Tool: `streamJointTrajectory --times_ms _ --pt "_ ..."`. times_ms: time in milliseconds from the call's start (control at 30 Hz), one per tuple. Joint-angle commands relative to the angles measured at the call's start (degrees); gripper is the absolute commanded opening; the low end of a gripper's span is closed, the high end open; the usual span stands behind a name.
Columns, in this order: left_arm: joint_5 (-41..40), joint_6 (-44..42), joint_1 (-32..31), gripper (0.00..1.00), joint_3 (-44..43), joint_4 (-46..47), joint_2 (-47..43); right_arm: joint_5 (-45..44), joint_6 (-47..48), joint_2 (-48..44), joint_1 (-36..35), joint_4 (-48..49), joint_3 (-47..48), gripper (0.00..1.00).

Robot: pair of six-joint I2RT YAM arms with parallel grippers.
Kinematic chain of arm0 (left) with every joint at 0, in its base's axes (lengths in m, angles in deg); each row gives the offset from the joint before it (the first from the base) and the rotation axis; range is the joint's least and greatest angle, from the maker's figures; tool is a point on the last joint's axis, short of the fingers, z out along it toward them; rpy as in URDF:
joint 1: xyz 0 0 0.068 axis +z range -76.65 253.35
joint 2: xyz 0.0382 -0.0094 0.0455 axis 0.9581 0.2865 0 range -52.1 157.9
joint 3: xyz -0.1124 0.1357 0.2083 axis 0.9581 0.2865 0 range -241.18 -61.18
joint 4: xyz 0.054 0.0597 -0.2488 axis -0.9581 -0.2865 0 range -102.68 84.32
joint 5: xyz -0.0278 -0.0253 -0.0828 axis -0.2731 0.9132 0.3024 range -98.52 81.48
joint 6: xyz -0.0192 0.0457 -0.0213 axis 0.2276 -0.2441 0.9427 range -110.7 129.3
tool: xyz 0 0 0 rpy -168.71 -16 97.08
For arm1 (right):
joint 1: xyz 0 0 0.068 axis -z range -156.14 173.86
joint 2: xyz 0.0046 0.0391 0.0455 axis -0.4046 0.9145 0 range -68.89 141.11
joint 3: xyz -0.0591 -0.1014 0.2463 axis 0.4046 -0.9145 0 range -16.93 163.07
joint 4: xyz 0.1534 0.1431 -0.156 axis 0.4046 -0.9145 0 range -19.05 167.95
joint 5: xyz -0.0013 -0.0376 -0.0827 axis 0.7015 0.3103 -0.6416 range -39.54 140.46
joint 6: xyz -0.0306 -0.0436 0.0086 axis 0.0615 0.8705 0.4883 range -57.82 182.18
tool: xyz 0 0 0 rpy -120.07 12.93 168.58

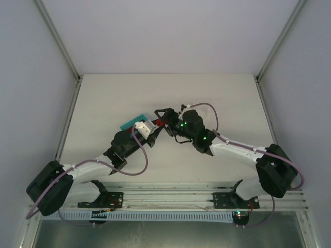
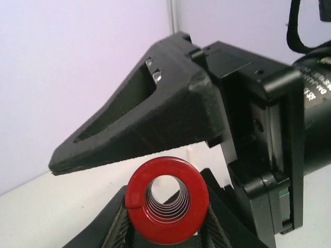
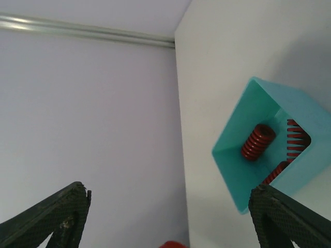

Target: Install the large spring

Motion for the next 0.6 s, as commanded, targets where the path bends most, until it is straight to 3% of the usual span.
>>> streamJointTrajectory --times_ms 0,200,567 --pt "-3.73 -2.58 -1.19 0.0 -0.91 6.58 -0.06 -5.72 -8.72 1.41 -1.38 9.99 -2.85 0.84" --pt "-6.67 -3.28 -1.88 0.0 -0.19 8.08 0.45 -6.81 -8.83 3.7 -3.81 23.23 -4.87 0.66" --pt "-10.15 -4.03 -2.06 0.0 2.71 11.88 1.4 -9.96 -7.88 3.29 -4.9 29.37 -7.53 0.47"
